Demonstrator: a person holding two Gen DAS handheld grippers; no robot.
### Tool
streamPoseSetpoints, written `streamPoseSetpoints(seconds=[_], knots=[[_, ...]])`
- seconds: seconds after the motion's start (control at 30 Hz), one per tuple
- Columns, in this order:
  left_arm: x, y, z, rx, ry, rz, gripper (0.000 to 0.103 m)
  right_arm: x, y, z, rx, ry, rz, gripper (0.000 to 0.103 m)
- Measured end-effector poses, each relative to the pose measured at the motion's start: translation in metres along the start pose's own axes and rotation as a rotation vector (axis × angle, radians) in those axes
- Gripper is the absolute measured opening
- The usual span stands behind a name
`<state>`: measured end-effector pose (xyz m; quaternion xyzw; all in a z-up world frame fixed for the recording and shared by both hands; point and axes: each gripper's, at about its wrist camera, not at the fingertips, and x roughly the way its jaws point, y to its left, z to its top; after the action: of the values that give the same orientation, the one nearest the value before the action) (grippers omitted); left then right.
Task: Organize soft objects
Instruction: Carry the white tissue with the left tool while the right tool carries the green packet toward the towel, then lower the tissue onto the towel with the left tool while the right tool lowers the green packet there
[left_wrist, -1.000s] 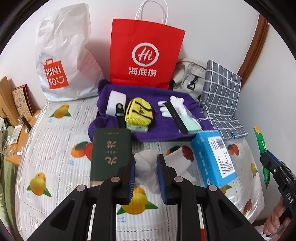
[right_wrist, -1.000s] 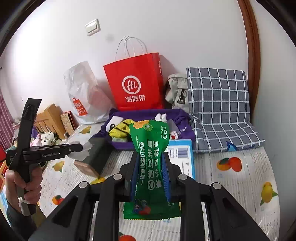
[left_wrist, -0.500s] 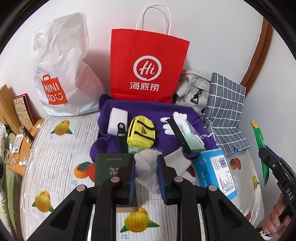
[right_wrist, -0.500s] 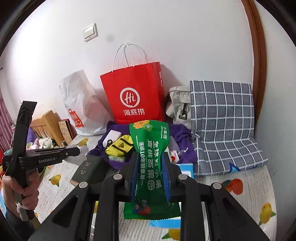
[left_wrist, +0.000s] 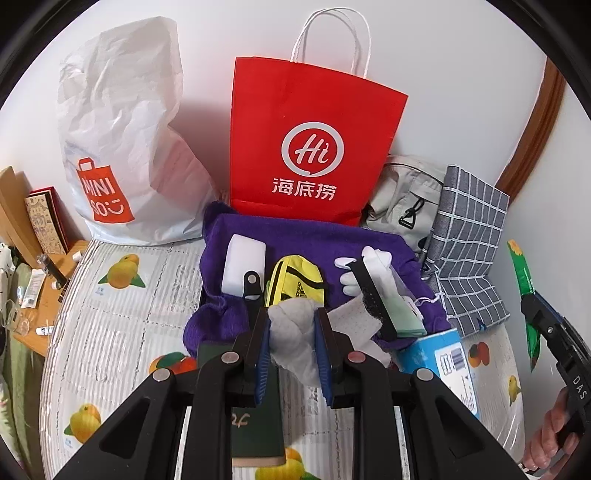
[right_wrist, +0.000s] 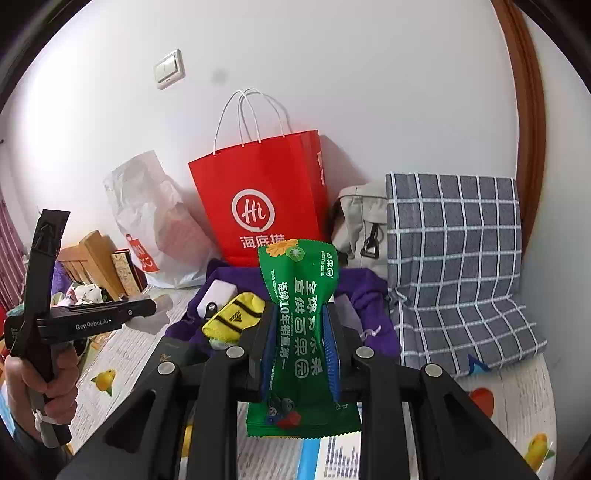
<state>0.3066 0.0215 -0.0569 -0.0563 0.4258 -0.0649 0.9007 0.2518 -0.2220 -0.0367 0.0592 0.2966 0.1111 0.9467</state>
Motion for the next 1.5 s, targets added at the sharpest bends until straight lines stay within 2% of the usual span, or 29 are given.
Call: streamPoseSetpoints(seconds=[0.3, 0.57, 1.13, 1.27, 1.5], knots=[[0.025, 0.003, 0.021, -0.009, 0.012, 0.022, 0.021, 0.03, 0.005, 0.023, -0.04, 0.004, 0.006, 0.024], [0.047, -0.008, 0.037, 0.001, 0.007, 0.034, 0.021, 0.067, 0.004, 0.031, -0.062, 0.041, 0.017, 0.024], [0.106, -0.014, 0.053, -0.001, 0.04, 0.036, 0.021, 0.143, -0.016, 0.028, -0.057, 0.146, 0.018, 0.024], [0.115, -0.012, 0.056, -0.001, 0.052, 0.028, 0.021, 0.152, -0.024, 0.024, -0.037, 0.166, 0.036, 0.024], [0.12, -0.003, 0.059, -0.008, 0.054, 0.023, 0.021, 0.167, -0.033, 0.021, -0.034, 0.184, 0.011, 0.024]])
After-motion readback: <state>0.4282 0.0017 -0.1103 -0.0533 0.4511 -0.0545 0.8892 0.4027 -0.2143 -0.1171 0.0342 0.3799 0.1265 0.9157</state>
